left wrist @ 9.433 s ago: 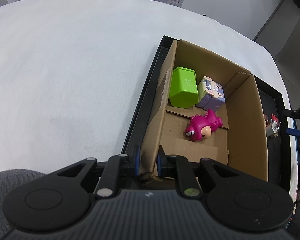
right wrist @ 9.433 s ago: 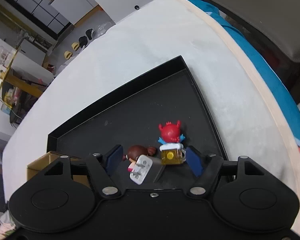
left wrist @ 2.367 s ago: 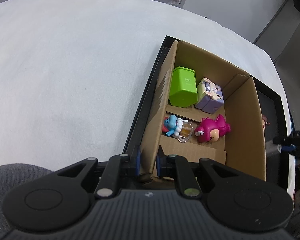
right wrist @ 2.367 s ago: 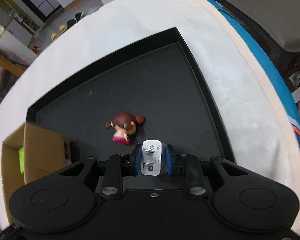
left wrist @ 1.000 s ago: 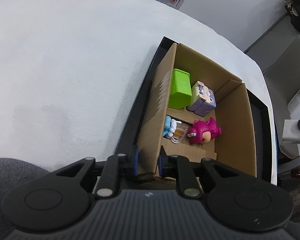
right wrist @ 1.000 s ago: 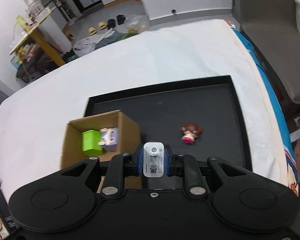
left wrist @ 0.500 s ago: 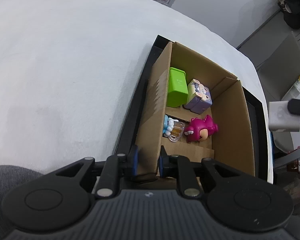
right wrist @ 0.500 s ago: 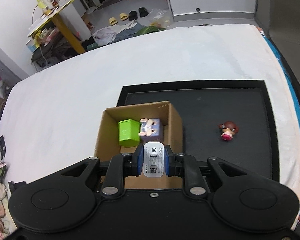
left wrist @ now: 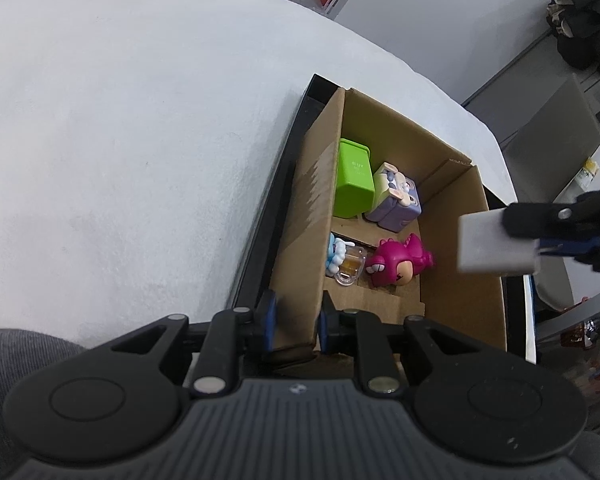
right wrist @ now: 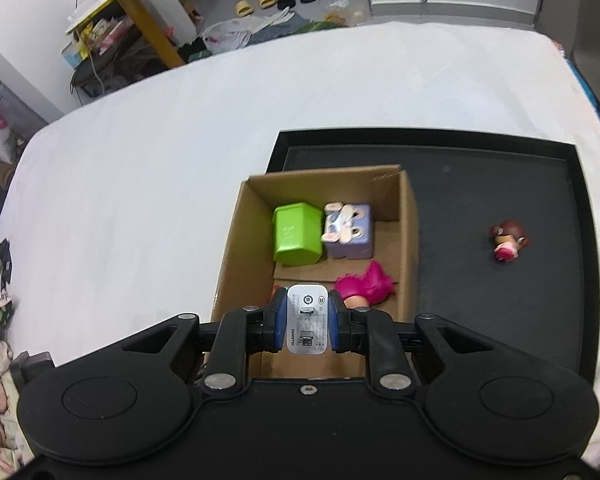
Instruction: Organize rigid objects
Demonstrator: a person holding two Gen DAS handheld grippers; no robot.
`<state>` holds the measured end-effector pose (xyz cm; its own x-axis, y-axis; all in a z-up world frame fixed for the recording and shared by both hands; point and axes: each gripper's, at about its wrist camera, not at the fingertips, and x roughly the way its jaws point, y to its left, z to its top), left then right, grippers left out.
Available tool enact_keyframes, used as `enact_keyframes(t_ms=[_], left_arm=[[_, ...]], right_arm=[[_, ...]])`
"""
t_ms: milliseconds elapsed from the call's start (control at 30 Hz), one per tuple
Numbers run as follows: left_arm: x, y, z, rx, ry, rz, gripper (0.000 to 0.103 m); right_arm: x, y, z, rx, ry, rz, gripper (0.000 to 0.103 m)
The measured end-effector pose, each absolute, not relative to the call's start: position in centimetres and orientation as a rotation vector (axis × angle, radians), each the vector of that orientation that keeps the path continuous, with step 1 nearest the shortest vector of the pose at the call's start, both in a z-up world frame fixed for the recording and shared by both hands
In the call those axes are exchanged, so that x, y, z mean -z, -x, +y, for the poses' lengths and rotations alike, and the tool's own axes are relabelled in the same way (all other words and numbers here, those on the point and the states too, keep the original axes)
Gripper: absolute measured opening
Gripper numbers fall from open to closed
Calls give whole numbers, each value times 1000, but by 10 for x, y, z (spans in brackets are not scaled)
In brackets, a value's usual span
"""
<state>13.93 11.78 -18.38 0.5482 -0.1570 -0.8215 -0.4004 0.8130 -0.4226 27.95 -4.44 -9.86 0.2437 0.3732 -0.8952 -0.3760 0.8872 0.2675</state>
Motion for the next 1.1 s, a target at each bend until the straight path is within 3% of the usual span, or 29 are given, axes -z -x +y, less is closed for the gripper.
enact_keyframes(t_ms=[900, 1100], left_arm=[[186, -138, 124, -148, 660, 983, 21], [184, -137, 124, -145, 657, 978, 21]], right_arm=[[176, -280, -9, -490, -41, 1455, 21], [175, -294, -13, -433, 10, 1393, 29]])
